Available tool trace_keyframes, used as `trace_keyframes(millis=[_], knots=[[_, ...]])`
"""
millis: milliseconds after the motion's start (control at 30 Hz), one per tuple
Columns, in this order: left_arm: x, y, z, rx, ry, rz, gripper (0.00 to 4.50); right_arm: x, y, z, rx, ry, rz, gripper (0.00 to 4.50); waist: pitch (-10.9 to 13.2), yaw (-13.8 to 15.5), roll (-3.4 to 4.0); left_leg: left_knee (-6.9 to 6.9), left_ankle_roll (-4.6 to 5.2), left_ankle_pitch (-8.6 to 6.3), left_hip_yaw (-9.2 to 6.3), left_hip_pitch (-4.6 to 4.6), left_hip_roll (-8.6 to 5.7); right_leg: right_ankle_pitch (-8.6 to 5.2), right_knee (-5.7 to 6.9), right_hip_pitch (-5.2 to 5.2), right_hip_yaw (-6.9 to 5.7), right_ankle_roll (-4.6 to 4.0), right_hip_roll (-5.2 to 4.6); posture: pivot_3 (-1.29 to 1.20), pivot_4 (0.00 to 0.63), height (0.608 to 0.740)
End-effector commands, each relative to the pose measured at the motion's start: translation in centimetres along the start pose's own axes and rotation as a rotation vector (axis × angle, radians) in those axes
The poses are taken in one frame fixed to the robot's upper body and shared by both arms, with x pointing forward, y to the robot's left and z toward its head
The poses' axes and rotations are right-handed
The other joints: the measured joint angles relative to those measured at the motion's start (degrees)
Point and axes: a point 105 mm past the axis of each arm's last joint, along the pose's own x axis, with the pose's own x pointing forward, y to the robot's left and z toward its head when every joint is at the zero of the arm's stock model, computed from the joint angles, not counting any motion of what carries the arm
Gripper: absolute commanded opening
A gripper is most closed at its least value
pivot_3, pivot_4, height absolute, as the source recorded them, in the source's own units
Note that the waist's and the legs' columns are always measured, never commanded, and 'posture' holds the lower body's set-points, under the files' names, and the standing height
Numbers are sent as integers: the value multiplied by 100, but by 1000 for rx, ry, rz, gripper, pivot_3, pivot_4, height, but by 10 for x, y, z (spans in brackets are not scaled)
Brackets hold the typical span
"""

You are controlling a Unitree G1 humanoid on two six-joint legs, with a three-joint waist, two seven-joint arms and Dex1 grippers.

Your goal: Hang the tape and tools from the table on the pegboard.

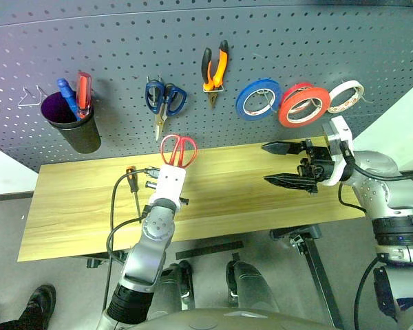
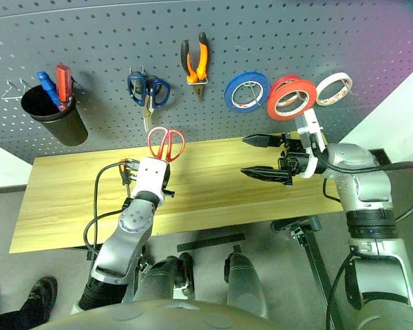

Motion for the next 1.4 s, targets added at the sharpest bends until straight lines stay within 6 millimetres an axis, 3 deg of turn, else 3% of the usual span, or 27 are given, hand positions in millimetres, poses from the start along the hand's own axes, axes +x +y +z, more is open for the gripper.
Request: trace_keyframes(millis=[33, 667, 1167, 1400], knots=[[-6, 1, 27, 27, -135, -3, 1104, -8, 0, 15, -32, -38, 5, 4500, 0, 11, 0, 0, 0, 0, 0, 0, 0, 0, 0, 0, 0, 0, 0, -218, 250, 740], [-24, -14, 59, 115, -368, -96, 1104, -34, -16, 3, 1, -56, -113, 4500, -3, 4, 6, 3, 5, -2, 0, -5, 0, 7, -10, 6, -11, 13, 0, -227, 231, 740], [-35, 10, 80, 135, -536, 27, 1104, -50, -26, -11, 32, -53, -190, 4500, -5, 9, 8, 14, 7, -2, -3, -5, 0, 9, -8, 16, -24, 16, -1, -220, 228, 740], [-40, 16, 85, 78, -610, -17, 1104, -54, -32, -17, 45, -49, -212, 4500, -5, 4, 9, 20, 7, -1, -4, -4, 0, 9, -3, 19, -39, 16, -5, -217, 229, 740]])
